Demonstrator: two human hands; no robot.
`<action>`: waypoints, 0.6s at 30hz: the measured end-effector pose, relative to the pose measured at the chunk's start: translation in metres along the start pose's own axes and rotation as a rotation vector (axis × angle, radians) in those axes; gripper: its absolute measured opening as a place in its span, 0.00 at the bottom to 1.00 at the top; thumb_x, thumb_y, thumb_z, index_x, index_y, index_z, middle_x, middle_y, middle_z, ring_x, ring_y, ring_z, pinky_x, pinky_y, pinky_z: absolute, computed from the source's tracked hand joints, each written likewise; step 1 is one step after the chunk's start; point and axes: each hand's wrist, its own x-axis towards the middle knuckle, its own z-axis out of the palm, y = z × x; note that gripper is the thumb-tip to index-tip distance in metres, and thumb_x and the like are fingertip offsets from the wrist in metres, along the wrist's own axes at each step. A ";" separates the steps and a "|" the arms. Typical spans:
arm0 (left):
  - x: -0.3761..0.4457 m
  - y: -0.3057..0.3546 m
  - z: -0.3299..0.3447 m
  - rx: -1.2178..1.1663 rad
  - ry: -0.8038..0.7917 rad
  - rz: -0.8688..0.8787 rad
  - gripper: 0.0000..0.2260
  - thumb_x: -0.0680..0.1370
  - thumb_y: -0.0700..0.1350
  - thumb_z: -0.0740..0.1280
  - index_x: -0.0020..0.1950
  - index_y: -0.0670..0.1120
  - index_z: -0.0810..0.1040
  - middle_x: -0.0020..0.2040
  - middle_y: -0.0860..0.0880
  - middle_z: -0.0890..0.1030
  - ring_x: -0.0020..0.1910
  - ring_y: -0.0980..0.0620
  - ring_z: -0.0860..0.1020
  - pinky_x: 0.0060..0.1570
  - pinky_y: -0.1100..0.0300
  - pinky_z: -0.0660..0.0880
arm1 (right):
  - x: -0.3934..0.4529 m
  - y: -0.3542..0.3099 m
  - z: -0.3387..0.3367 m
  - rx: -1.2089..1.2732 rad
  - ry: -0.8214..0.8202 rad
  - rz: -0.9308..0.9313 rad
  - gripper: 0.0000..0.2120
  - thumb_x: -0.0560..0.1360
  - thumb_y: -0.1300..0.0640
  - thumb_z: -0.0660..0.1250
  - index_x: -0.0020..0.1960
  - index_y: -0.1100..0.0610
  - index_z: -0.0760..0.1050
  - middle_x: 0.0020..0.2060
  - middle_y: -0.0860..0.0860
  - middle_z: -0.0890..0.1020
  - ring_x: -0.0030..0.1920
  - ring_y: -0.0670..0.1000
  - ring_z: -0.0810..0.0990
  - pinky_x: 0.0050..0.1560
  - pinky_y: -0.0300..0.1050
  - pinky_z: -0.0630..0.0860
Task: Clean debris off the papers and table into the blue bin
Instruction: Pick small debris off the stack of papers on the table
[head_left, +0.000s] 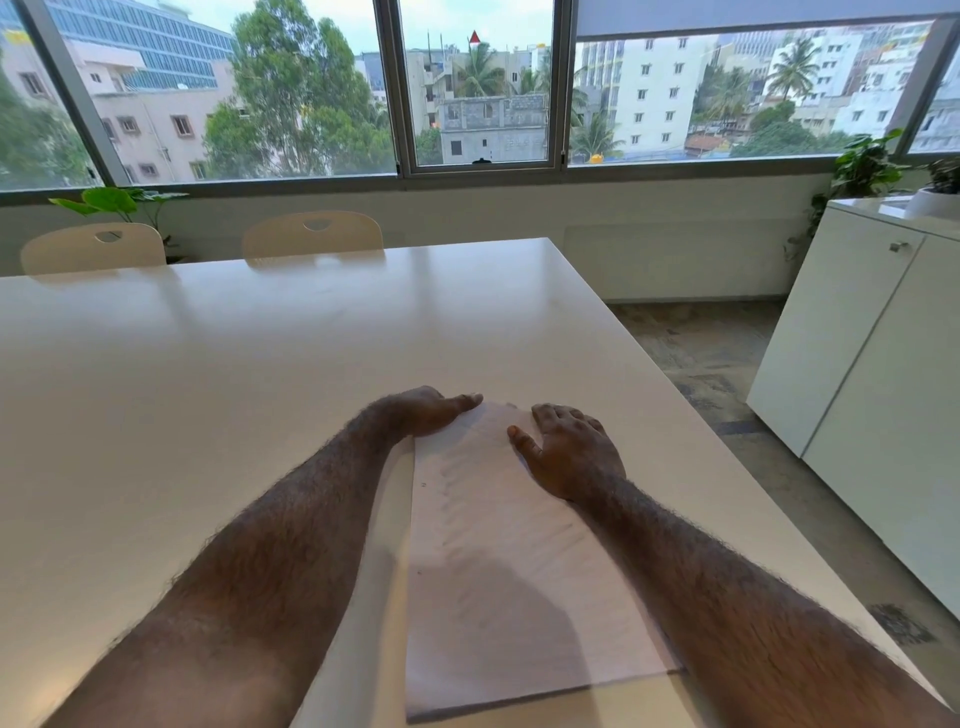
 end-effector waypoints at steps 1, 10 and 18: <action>-0.001 -0.001 -0.001 -0.003 -0.021 0.003 0.35 0.74 0.69 0.61 0.63 0.40 0.78 0.62 0.44 0.78 0.57 0.45 0.78 0.60 0.52 0.75 | 0.000 0.000 0.000 0.001 -0.002 0.001 0.31 0.76 0.35 0.50 0.68 0.54 0.69 0.66 0.52 0.75 0.68 0.53 0.70 0.69 0.49 0.63; -0.016 -0.031 -0.008 -0.144 0.112 0.026 0.09 0.78 0.37 0.61 0.49 0.39 0.82 0.39 0.41 0.79 0.33 0.47 0.76 0.31 0.60 0.75 | 0.004 0.003 -0.001 0.033 -0.037 0.005 0.29 0.77 0.35 0.49 0.66 0.53 0.71 0.66 0.51 0.76 0.68 0.52 0.70 0.68 0.49 0.62; -0.033 -0.043 0.004 -0.285 0.179 0.005 0.09 0.76 0.35 0.62 0.43 0.38 0.82 0.32 0.43 0.77 0.28 0.48 0.74 0.30 0.58 0.75 | 0.041 -0.014 -0.016 0.029 0.009 0.055 0.25 0.75 0.38 0.62 0.57 0.58 0.79 0.55 0.57 0.81 0.59 0.58 0.75 0.59 0.51 0.71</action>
